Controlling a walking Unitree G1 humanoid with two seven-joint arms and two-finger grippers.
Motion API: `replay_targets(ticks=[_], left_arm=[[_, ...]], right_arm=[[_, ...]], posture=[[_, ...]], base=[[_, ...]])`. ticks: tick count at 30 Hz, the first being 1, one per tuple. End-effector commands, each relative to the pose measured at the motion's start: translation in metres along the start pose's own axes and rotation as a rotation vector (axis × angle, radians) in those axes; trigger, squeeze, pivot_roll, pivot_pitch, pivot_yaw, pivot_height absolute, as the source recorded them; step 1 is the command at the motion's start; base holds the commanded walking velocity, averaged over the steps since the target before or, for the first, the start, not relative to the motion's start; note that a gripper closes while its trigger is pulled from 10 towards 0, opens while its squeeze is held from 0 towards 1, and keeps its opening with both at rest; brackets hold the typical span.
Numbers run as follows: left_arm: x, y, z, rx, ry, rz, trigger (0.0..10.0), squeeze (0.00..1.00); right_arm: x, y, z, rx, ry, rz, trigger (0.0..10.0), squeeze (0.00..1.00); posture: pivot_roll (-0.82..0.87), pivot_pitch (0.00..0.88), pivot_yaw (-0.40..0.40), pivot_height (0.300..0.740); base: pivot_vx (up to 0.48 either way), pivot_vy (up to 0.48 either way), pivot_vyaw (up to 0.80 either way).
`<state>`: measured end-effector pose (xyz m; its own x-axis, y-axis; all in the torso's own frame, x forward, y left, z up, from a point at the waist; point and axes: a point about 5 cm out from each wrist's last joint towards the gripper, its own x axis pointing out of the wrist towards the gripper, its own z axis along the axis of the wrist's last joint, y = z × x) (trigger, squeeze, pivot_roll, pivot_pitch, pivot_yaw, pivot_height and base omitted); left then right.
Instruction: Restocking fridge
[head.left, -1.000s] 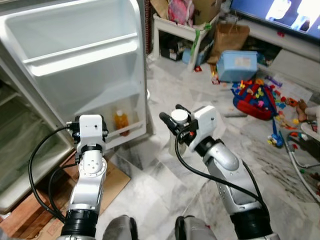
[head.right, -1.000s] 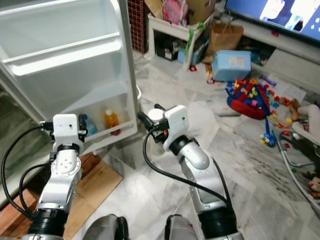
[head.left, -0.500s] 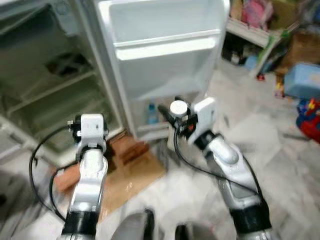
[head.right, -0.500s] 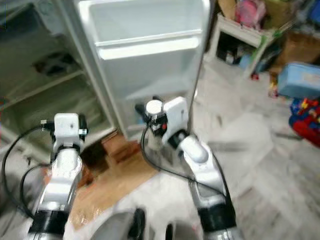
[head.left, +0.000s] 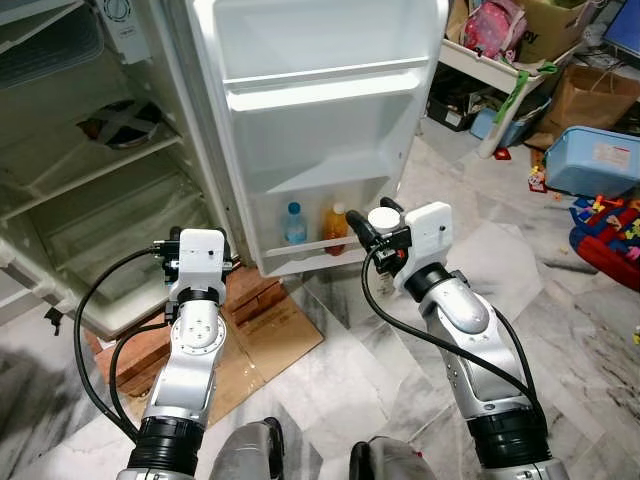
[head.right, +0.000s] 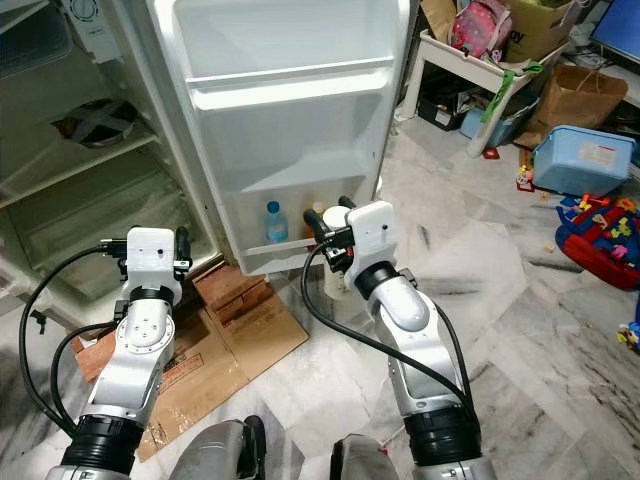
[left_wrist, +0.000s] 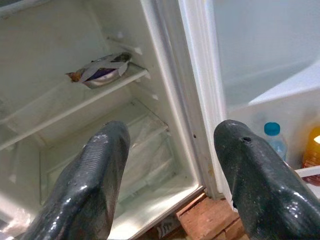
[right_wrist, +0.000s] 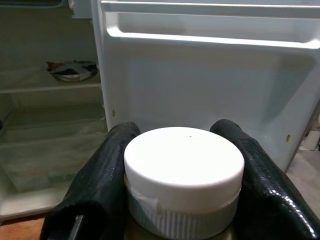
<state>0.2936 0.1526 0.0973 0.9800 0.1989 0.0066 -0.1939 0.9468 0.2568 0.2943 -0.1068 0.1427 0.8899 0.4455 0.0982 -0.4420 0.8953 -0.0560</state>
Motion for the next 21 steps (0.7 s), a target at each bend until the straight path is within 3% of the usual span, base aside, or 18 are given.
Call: replay_targets(ticks=[1, 6, 14, 21], left_arm=[[-0.001, 0.003, -0.001, 0.005, -0.007, -0.007, 10.0, 0.0], [0.001, 0.004, 0.0, 0.009, -0.012, -0.01, 10.0, 0.0], [0.001, 0.003, -0.001, 0.014, -0.006, 0.0, 10.0, 0.0], [0.0, 0.004, -0.002, 0.025, 0.0, 0.012, 10.0, 0.0]], right_arm=[[0.003, -0.001, 0.006, -0.011, -0.031, -0.005, 10.0, 0.0], [0.003, 0.003, 0.01, 0.015, -0.066, 0.012, 10.0, 0.0], [0.012, 0.012, 0.031, 0.012, -0.143, 0.089, 10.0, 0.0], [0.014, 0.011, 0.032, 0.0, -0.147, 0.097, 10.0, 0.0]], posture=[[-0.04, 0.115, 0.014, 0.74], [-0.03, 0.112, 0.015, 0.74], [-0.03, 0.104, 0.011, 0.74], [-0.03, 0.104, 0.006, 0.74]], base=[[0.0, 0.0, 0.0], [0.0, 0.0, 0.0], [0.306, -0.327, 0.0], [0.278, -0.387, 0.0]])
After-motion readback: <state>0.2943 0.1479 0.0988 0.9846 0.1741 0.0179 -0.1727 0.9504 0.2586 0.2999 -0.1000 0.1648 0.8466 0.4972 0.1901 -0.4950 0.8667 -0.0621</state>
